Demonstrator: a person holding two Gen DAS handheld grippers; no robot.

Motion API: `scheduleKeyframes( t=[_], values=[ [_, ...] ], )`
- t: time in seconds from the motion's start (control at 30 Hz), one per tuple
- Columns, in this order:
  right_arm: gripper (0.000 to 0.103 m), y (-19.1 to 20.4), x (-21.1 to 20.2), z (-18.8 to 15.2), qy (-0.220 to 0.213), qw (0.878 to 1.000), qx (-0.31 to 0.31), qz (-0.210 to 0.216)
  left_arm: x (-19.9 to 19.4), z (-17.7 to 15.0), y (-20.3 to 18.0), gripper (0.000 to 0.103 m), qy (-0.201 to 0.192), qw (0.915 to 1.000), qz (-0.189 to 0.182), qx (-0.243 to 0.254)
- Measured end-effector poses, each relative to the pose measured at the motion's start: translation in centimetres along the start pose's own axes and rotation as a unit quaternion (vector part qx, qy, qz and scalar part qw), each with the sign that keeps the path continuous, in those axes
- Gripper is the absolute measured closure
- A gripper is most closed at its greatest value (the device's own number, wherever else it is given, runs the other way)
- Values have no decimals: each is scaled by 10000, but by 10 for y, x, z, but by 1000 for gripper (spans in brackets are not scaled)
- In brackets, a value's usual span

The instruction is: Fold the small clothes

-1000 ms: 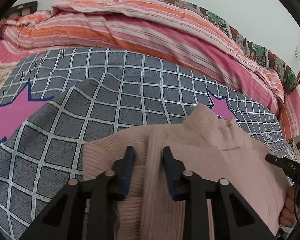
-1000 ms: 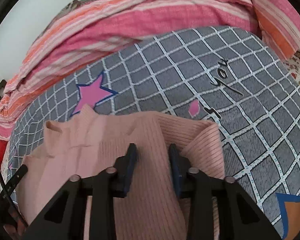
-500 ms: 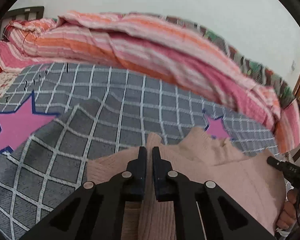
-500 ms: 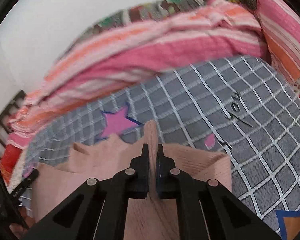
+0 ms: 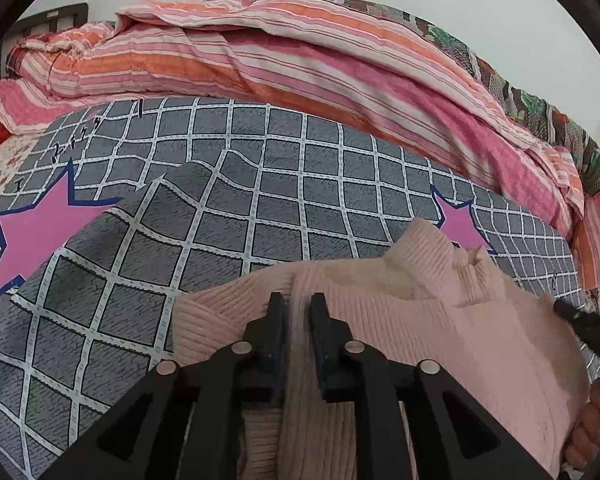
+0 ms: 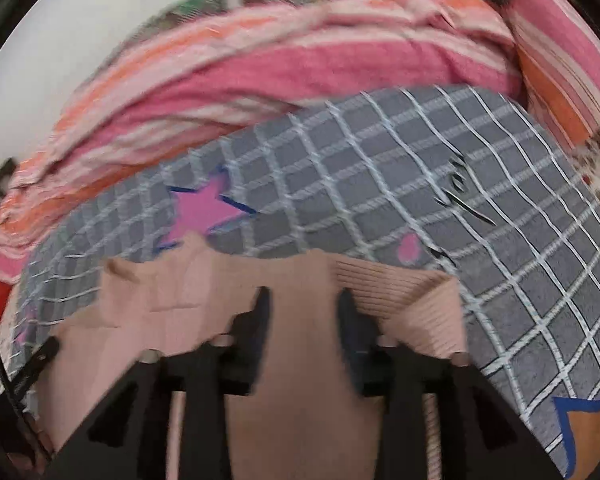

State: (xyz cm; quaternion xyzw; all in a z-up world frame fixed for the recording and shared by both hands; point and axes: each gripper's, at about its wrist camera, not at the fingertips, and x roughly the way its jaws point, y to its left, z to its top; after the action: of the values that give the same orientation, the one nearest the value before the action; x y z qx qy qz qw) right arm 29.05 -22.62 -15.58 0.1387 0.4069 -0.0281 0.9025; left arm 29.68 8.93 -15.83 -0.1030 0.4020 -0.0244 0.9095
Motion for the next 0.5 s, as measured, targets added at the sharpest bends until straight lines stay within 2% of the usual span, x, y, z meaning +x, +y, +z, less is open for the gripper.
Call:
scheduleKeyframes(
  t=[0.07, 0.13, 0.23, 0.3, 0.33, 0.37, 0.43, 0.5],
  values=[
    [36, 18, -12, -7, -177, 9991, -354, 176, -1, -1, -3, 82, -2, 10000, 6, 78],
    [20, 35, -14, -9, -150, 9974, -627, 323, -3, -2, -5, 77, -43, 9999, 8, 123],
    [20, 61, -13, -20, 235, 9927, -980, 659, -10, 0, -3, 72, -233, 9996, 151, 79],
    [20, 72, -7, -28, 505, 9892, -1162, 738, -20, 1, 2, 58, -471, 9988, 133, -22],
    [20, 78, 0, -33, 662, 9873, -1294, 646, -25, 2, 6, 53, -590, 9982, 58, -120],
    [20, 84, 8, -38, 794, 9857, -1439, 386, -31, 3, 12, 39, -703, 9973, -42, -225],
    [20, 93, 16, -45, 743, 9827, -1696, -47, -39, 4, 21, 36, -872, 9953, -192, -385],
    [20, 95, 16, -45, 752, 9824, -1706, -135, -47, 5, 29, 36, -1003, 9938, -227, -427]
  ],
)
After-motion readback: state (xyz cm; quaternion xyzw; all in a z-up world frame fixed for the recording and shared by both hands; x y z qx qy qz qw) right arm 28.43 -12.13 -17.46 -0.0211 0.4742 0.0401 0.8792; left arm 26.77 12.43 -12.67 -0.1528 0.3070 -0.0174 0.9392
